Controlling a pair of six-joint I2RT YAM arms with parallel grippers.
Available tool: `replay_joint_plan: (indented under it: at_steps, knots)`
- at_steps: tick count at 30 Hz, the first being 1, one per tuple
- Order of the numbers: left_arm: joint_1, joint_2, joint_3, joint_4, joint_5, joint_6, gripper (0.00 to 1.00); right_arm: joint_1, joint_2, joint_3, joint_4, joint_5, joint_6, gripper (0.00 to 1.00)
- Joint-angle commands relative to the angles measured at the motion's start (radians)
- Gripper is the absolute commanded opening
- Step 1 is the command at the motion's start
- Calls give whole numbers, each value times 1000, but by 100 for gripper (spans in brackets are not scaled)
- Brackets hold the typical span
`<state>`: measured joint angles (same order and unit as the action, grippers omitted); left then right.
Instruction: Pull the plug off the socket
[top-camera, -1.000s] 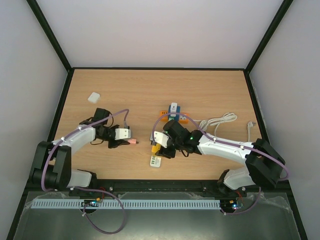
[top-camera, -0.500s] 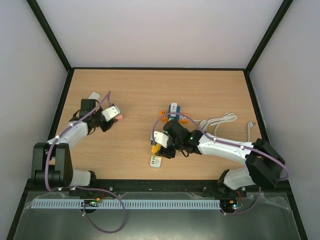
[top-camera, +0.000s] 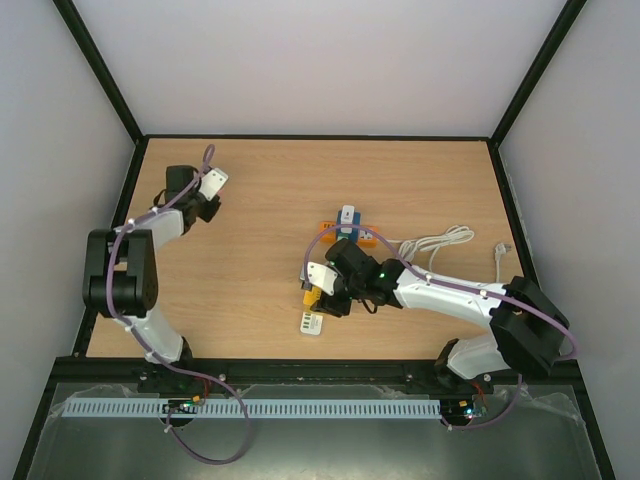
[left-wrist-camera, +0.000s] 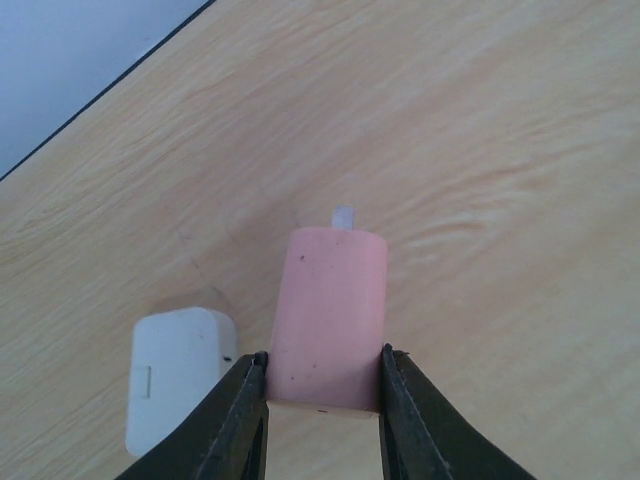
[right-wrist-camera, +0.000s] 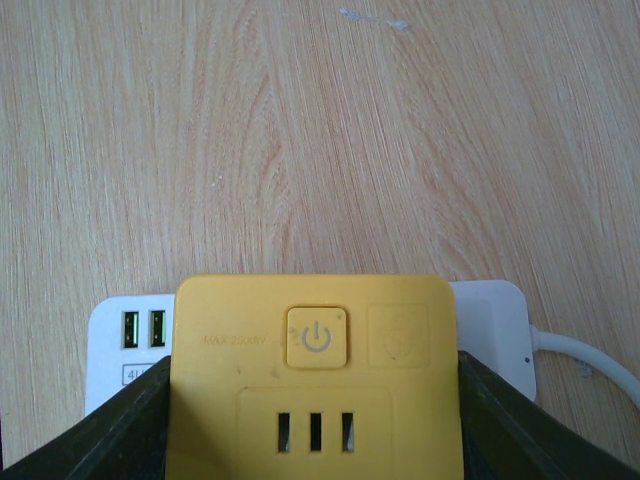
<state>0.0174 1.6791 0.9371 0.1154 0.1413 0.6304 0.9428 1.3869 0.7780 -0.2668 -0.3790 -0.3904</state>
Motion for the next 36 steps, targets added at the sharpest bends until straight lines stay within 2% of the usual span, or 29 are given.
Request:
replay_joint_plan:
  at_steps: [1,8,20,21,24,36]
  knots:
    - [1,103,95,95,-127,-72,3,-3,33,-8,-147,22,22,32]
    - [-17,221,157,146,-209,-38,3,-3,34,-10,-148,24,24,33]
    - [-87,301,135,218,-377,34,3,-4,35,-10,-143,32,30,35]
    - [-94,301,127,225,-385,40,5,-4,36,-10,-143,32,31,35]
    - [-110,296,109,216,-384,49,18,-3,35,-8,-141,34,33,35]
    - [-116,193,70,114,-269,16,48,-4,41,-2,-135,35,35,36]
